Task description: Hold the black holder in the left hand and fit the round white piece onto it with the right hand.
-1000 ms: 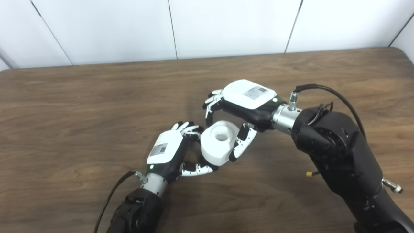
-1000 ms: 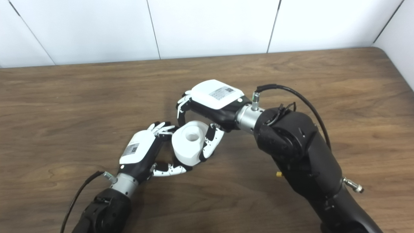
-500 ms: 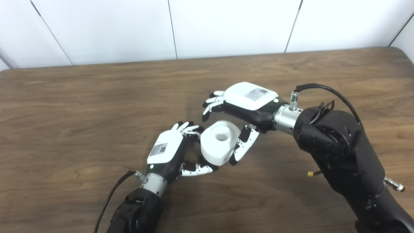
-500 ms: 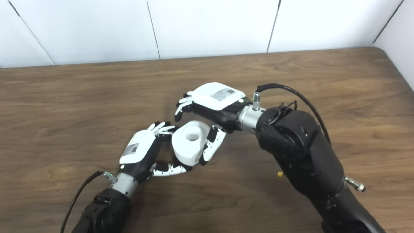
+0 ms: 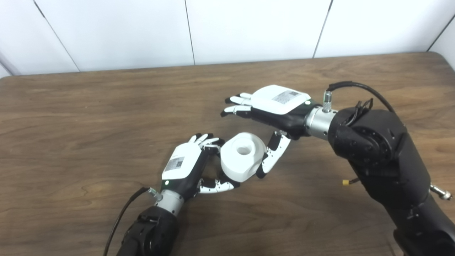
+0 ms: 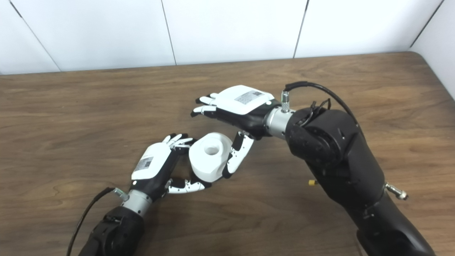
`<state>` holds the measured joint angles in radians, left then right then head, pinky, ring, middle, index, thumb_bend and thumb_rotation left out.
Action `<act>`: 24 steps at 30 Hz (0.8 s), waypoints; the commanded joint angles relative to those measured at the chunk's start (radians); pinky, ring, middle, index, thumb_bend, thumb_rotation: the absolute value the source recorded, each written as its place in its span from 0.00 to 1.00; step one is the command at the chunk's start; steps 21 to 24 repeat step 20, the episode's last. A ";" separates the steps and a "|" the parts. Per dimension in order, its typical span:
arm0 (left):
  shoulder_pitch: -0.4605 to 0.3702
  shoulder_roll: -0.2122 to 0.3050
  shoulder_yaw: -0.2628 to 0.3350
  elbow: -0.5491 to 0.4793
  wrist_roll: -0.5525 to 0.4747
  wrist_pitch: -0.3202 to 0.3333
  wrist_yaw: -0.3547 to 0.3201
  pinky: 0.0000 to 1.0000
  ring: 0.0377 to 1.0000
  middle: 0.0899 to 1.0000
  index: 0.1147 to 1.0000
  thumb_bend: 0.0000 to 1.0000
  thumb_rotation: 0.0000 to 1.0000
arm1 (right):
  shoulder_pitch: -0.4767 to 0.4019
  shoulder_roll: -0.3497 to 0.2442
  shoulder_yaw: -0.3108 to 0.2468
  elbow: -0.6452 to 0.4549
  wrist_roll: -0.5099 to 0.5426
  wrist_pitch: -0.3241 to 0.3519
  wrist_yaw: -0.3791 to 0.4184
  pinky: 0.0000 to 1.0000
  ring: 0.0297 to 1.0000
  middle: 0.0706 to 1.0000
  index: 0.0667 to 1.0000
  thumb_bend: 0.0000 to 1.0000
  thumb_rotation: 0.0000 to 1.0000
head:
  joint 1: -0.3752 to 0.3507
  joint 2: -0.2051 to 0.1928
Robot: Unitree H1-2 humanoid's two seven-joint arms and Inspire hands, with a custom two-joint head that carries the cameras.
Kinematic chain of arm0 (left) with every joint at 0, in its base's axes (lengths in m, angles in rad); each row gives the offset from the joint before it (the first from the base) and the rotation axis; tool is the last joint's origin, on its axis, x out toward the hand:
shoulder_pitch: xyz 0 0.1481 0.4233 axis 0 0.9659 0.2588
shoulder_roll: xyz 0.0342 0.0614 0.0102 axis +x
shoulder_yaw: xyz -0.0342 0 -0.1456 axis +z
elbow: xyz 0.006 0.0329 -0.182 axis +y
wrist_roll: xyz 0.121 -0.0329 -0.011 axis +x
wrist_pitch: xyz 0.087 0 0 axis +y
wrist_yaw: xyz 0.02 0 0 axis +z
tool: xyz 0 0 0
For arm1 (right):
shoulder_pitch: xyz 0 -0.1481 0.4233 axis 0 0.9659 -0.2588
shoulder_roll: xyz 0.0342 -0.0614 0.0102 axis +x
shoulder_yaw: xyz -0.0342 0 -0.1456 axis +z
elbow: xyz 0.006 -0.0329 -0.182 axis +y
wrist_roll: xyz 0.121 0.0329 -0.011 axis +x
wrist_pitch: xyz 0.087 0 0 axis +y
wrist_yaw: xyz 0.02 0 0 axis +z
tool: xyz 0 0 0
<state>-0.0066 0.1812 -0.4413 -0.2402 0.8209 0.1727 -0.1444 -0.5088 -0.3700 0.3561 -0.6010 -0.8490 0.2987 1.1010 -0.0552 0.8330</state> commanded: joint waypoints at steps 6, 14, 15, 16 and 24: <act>0.008 0.004 -0.005 0.031 -0.016 0.002 -0.033 0.97 0.92 0.80 0.42 0.52 0.05 | -0.054 -0.019 -0.019 -0.048 0.005 0.018 0.012 0.93 1.00 1.00 0.93 1.00 0.38 | -0.003 -0.003; 0.004 0.007 -0.011 0.024 -0.001 0.011 -0.047 0.94 0.89 0.79 0.43 0.52 0.06 | -0.057 -0.026 -0.023 -0.050 0.012 0.025 0.028 0.93 1.00 1.00 0.92 1.00 0.39 | 0.000 -0.006; 0.002 0.009 -0.013 0.022 0.002 0.012 -0.053 0.94 0.89 0.79 0.57 0.81 0.10 | -0.057 -0.025 -0.023 -0.049 0.009 0.026 0.030 0.93 1.00 1.00 0.92 1.00 0.39 | 0.000 -0.006; 0.001 0.010 -0.015 0.021 0.003 0.013 -0.058 0.94 0.89 0.79 0.61 0.89 0.12 | -0.056 -0.025 -0.022 -0.049 0.007 0.028 0.032 0.93 1.00 1.00 0.92 1.00 0.38 | 0.000 -0.006; -0.007 0.018 -0.021 0.015 0.008 0.024 -0.093 0.94 0.90 0.81 0.72 1.00 0.17 | -0.054 -0.025 -0.023 -0.042 0.002 0.026 0.027 0.92 1.00 1.00 0.93 1.00 0.38 | -0.003 -0.008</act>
